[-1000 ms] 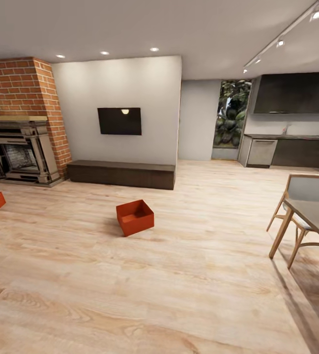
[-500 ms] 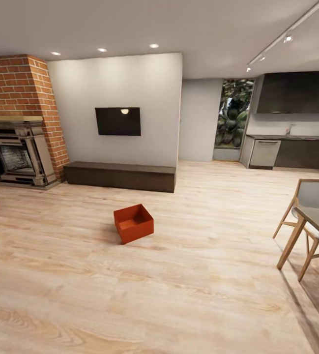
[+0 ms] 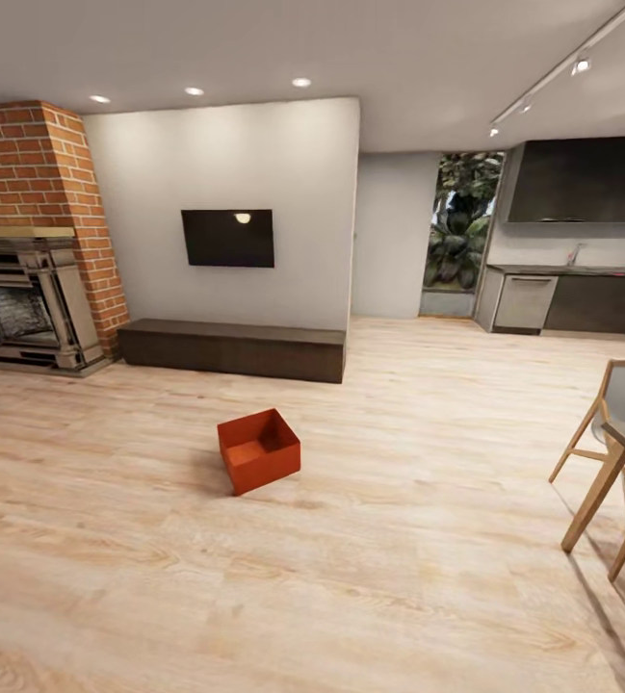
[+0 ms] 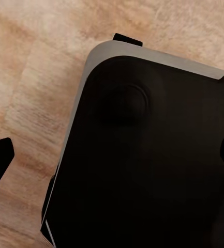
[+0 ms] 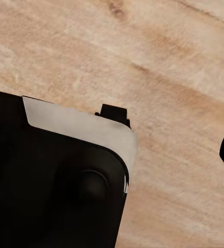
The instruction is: Move the two storage containers from the living room to the garage. In the garage, place one container on the floor and stack the other container on top of it (either order is fine).
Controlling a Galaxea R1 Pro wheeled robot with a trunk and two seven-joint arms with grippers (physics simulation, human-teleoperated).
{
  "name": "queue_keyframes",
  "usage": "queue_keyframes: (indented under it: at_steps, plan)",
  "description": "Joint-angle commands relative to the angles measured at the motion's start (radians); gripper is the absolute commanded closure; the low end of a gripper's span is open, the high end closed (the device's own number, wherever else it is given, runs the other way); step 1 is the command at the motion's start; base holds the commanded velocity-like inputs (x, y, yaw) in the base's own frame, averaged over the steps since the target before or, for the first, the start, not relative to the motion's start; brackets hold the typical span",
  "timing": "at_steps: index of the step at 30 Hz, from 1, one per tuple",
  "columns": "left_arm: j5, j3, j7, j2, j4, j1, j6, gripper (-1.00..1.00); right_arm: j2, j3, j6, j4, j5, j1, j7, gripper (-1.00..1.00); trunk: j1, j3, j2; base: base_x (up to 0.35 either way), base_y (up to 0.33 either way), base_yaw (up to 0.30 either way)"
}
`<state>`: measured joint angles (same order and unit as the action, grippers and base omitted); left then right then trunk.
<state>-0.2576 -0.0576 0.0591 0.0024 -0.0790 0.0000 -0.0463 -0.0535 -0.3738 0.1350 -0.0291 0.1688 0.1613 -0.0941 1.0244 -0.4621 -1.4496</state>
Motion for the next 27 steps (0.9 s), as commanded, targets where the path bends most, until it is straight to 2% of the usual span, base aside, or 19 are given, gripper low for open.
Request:
queue_keyframes:
  at_steps: [1,27]
  plan:
    - [-0.002,-0.005,0.001,0.0,-0.001,0.0,-0.002,-1.0,0.0,-0.007,0.006,-0.003,0.011,0.001,-0.006,-1.0,0.001,-0.001,0.0,0.333,0.0,0.0]
    - [-0.005,-0.003,0.001,0.001,0.01,0.0,0.012,-1.0,0.001,-0.005,0.003,-0.003,0.011,0.001,-0.005,-1.0,0.001,-0.001,0.0,0.334,0.0,0.0]
